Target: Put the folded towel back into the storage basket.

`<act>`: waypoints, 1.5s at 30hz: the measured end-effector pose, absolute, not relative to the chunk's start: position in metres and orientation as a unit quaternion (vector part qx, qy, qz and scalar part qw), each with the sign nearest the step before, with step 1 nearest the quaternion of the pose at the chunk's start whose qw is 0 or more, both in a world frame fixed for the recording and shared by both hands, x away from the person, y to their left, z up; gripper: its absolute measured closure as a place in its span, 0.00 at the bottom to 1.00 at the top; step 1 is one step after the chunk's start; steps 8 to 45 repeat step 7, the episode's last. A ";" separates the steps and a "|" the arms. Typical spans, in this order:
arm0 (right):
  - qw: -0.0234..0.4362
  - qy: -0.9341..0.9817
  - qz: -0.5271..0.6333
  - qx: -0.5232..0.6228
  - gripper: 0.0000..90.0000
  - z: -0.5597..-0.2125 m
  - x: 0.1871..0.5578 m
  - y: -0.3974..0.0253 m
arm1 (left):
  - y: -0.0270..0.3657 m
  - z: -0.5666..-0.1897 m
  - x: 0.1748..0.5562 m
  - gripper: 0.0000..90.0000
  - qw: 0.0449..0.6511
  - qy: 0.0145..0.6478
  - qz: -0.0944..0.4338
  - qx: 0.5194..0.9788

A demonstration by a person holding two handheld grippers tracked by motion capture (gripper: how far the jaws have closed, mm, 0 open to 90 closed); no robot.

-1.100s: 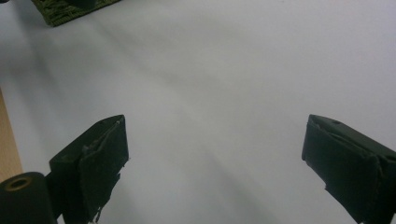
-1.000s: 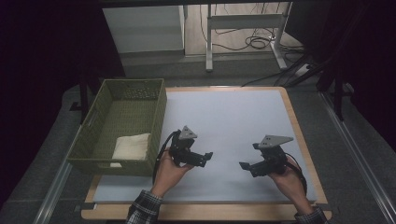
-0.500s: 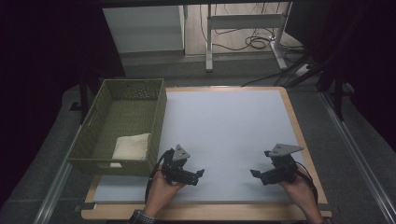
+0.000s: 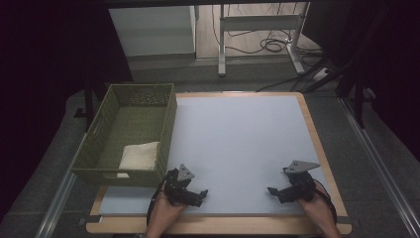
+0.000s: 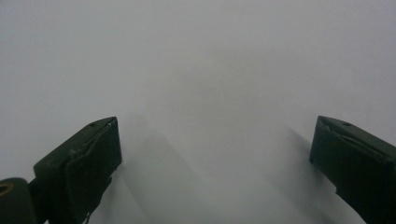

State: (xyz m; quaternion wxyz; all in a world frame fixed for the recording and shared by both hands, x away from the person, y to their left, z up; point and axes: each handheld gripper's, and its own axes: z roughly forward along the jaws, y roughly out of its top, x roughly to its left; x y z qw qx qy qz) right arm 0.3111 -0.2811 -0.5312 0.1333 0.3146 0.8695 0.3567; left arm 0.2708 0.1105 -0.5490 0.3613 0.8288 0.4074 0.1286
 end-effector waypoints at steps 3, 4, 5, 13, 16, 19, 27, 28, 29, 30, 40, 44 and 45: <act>0.146 0.873 0.347 0.309 0.02 -0.532 0.309 -0.278 | 0.107 -0.550 0.269 0.00 0.350 0.400 0.143 0.835; 0.148 0.874 0.346 0.308 0.02 -0.532 0.309 -0.278 | 0.108 -0.550 0.269 0.00 0.351 0.401 0.143 0.834; 0.147 0.873 0.347 0.309 0.02 -0.533 0.309 -0.278 | 0.108 -0.550 0.269 0.00 0.351 0.401 0.144 0.834; 0.147 0.873 0.347 0.309 0.02 -0.533 0.309 -0.278 | 0.108 -0.551 0.268 0.00 0.353 0.401 0.146 0.832; 0.147 0.873 0.347 0.309 0.02 -0.533 0.309 -0.278 | 0.108 -0.551 0.268 0.00 0.353 0.401 0.146 0.832; 0.147 0.873 0.347 0.309 0.02 -0.533 0.309 -0.278 | 0.108 -0.551 0.268 0.00 0.353 0.401 0.146 0.832; 0.147 0.873 0.347 0.309 0.02 -0.533 0.309 -0.278 | 0.108 -0.551 0.268 0.00 0.353 0.401 0.146 0.832; 0.147 0.873 0.347 0.309 0.02 -0.533 0.309 -0.278 | 0.108 -0.551 0.268 0.00 0.353 0.401 0.146 0.832; 0.147 0.873 0.347 0.309 0.02 -0.533 0.309 -0.278 | 0.108 -0.551 0.268 0.00 0.353 0.401 0.146 0.832; 0.147 0.873 0.347 0.309 0.02 -0.533 0.309 -0.278 | 0.108 -0.551 0.268 0.00 0.353 0.401 0.146 0.832; 0.147 0.873 0.347 0.309 0.02 -0.533 0.309 -0.278 | 0.108 -0.551 0.268 0.00 0.353 0.401 0.146 0.832; 0.147 0.873 0.347 0.309 0.02 -0.533 0.309 -0.278 | 0.108 -0.551 0.268 0.00 0.353 0.401 0.146 0.832; 0.147 0.873 0.347 0.309 0.02 -0.533 0.309 -0.278 | 0.108 -0.551 0.268 0.00 0.353 0.401 0.146 0.832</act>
